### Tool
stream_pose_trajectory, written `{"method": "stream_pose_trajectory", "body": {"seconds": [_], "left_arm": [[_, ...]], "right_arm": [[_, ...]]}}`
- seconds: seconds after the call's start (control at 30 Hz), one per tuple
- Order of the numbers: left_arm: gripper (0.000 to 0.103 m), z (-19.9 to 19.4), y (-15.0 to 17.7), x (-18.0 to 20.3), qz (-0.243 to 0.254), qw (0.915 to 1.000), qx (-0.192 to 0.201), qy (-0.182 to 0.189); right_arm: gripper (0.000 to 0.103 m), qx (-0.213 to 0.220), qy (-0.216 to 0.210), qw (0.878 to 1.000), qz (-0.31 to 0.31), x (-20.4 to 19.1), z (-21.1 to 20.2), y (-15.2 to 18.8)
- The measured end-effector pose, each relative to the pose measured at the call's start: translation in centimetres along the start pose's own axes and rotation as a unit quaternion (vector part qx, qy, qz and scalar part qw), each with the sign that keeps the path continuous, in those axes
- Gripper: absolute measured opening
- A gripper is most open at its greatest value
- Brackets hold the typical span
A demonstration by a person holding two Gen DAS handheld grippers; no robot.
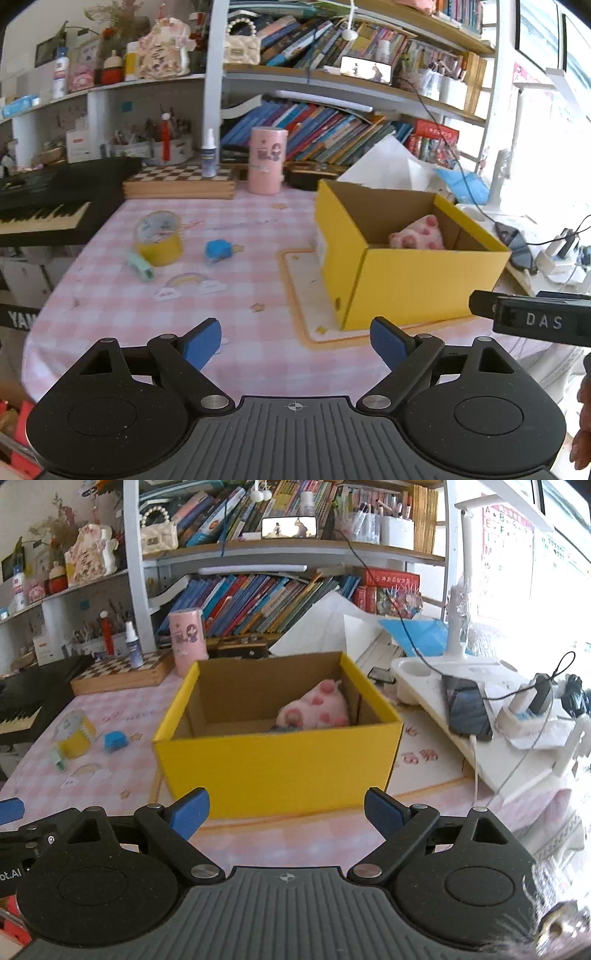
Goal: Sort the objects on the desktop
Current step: 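Withdraw both tools from the box back over the table, then move left tool to the mint tape dispenser while right tool approaches the blue block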
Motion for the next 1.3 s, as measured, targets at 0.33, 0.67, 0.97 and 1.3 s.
{"method": "stream_pose_trajectory", "body": {"seconds": [0.33, 0.67, 0.97, 1.3], "left_arm": [[0.090, -1.7, 2.3, -4.4, -0.002, 0.9996, -0.024, -0.016], [0.090, -2.3, 2.9, -9.0, -0.013, 0.9983, -0.028, -0.049], [0.090, -2.9, 3.0, -11.9, -0.023, 0.9974, -0.015, -0.067], [0.090, -2.8, 2.7, -14.2, -0.040, 0.9966, -0.005, -0.072]], "right_arm": [[0.091, -0.028, -0.025, 0.999, -0.014, -5.6, -1.3, 2.9], [0.090, -0.047, -0.069, 0.996, -0.027, -10.8, -0.3, 4.0], [0.084, -0.046, -0.106, 0.992, -0.057, -14.9, 0.4, 4.0], [0.080, -0.048, -0.116, 0.989, -0.074, -17.5, 0.7, 3.9]]}}
Point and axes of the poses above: each gripper's, at about its wrist camera, not at the fingertips, and z roughly the way its jaws point, x to its right, y to its underside, the point moved 1 cm from there along z, roughly the way its jaws point, and after that the axes turned 11 degrees about -y, right-handed, at the moved point
